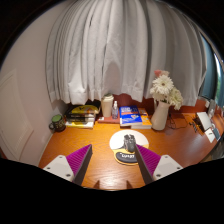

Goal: Arrange mouse

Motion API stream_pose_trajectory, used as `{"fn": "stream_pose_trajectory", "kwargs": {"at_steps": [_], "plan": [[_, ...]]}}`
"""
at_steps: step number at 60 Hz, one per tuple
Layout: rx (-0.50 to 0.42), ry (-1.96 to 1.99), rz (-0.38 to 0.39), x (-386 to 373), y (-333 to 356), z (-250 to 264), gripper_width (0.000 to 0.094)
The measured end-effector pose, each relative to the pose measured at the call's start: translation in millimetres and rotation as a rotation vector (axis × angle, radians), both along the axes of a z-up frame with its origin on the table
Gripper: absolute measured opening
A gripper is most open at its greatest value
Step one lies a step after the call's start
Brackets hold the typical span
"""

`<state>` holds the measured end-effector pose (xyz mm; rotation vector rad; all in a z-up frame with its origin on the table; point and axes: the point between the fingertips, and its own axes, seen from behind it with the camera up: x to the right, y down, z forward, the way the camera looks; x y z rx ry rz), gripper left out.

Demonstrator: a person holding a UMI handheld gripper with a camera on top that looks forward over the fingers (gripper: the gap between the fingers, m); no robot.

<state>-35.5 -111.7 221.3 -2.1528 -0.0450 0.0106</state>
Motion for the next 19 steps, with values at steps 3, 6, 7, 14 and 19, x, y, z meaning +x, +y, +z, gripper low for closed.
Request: {"fn": "stream_pose_trajectory", "kwargs": {"at_steps": [3, 6, 7, 14, 19], "plan": [[0.004, -0.002, 0.005, -4.8, -6.1, 3.8, 0.0859], [0.009, -0.007, 0.004, -6.6, -11.8, 7.4, 0.0860], [0.010, -0.009, 0.004, -7.2, -13.6, 8.4, 0.0859], [0.014, -0.020, -0.003, -9.9, -23.4, 10.2, 0.0859], [0.012, -0.022, -0.006, -12.3, -28.9, 9.5, 0.0859]]}}
